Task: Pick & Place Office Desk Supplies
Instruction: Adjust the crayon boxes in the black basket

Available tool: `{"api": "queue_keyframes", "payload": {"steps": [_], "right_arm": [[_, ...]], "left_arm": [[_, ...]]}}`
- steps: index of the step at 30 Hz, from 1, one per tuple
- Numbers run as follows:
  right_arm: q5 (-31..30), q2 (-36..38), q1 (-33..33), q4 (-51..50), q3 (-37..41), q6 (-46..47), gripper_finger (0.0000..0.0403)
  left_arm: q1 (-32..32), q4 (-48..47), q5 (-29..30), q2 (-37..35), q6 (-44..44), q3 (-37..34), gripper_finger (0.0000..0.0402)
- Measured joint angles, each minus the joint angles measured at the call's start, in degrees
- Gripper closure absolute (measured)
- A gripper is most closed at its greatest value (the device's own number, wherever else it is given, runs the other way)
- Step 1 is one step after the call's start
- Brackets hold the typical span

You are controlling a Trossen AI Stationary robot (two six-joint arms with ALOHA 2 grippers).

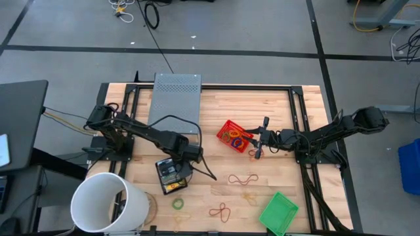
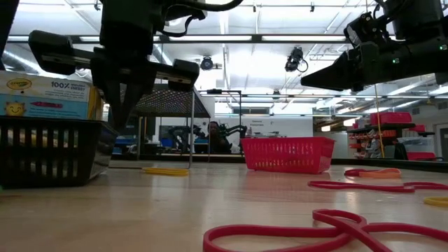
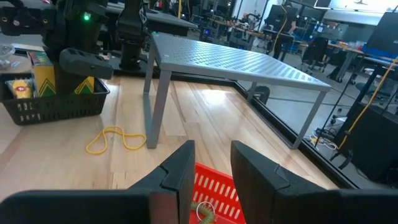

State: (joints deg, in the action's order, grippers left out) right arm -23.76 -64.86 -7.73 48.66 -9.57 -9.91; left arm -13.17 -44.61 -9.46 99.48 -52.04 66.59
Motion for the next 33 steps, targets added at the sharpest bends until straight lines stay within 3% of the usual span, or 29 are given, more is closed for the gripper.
{"api": "queue_keyframes", "payload": {"steps": [7, 11, 16, 33], "right_arm": [[0.01, 0.00, -0.01, 0.00, 0.00, 0.00, 0.0293], [0.01, 0.00, -0.01, 0.00, 0.01, 0.00, 0.0293], [0.01, 0.00, -0.02, -0.02, -0.01, 0.00, 0.0293], [0.03, 0.00, 0.00, -0.04, 0.01, 0.00, 0.0293]], "left_arm": [[-0.18, -0.22, 0.34, 0.00, -0.66, 0.00, 0.0401], [-0.76, 0.30, 3.68, -0.27, -0.56, 0.00, 0.0401], [-0.76, 0.16, 0.70, -0.35, -0.43, 0.00, 0.0401], [-3.33, 0.23, -1.48, -0.35, 0.62, 0.00, 0.0401]]}}
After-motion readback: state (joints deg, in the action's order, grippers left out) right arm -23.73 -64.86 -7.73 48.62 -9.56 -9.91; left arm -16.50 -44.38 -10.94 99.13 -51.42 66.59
